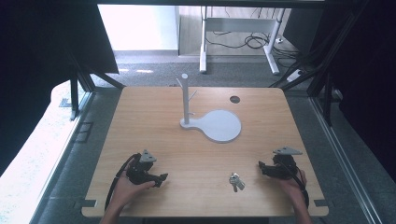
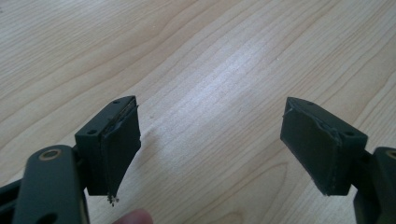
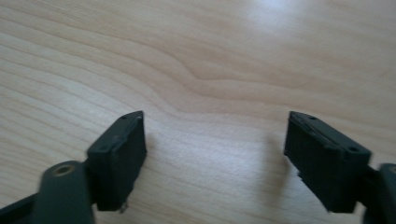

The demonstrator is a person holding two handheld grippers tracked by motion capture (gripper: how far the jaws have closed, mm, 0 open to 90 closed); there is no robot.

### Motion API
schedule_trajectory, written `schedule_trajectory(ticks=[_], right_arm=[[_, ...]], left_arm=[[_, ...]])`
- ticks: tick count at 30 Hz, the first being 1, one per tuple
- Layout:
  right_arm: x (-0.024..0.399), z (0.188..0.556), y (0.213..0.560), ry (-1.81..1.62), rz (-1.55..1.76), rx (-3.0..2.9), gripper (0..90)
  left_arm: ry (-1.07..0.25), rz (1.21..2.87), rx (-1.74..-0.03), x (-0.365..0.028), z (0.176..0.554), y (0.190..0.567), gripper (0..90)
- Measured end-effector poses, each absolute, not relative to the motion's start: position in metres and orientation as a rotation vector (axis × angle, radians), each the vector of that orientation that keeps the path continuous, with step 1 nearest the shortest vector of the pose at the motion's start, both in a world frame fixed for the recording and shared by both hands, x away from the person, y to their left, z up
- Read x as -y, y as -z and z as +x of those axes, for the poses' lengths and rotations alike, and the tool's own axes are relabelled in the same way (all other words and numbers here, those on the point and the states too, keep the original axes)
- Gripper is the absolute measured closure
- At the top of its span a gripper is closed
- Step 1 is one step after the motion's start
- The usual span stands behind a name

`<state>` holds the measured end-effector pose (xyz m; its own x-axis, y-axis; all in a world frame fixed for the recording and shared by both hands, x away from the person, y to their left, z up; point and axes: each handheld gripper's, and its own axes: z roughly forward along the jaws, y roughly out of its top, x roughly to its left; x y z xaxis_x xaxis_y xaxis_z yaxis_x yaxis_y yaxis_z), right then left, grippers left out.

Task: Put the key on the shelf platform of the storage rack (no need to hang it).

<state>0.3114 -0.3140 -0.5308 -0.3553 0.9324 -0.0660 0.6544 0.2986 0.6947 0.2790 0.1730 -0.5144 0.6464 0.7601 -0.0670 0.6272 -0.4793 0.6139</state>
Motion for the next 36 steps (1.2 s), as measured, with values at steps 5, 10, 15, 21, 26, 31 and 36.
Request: schedule_trajectory(ticks=[5, 10, 15, 21, 26, 31, 36], right_arm=[[0.316, 0.308, 0.523, -0.885, 1.390, -2.114, 24.2], [0.319, 0.306, 0.523, -0.906, 1.384, -2.124, 26.4], [0.321, 0.305, 0.521, -0.930, 1.385, -2.136, 27.1], [0.326, 0.302, 0.517, -0.959, 1.386, -2.131, 28.6], [0.327, 0.297, 0.510, -0.981, 1.306, -2.128, 33.8], [0.329, 0.290, 0.504, -1.044, 1.281, -2.162, 35.3], [0.330, 0.285, 0.500, -1.011, 1.294, -2.186, 37.9]], left_arm=[[-0.291, 2.248, -1.075, -0.176, 0.279, 0.512, 20.3], [-0.287, 2.240, -1.078, -0.177, 0.279, 0.512, 20.3], [-0.291, 2.246, -1.077, -0.177, 0.279, 0.512, 20.3], [-0.296, 2.235, -1.076, -0.178, 0.278, 0.511, 20.3], [-0.293, 2.227, -1.072, -0.174, 0.276, 0.507, 20.4], [-0.301, 2.239, -1.064, -0.173, 0.274, 0.505, 20.3], [-0.308, 2.228, -1.075, -0.176, 0.275, 0.504, 20.3]])
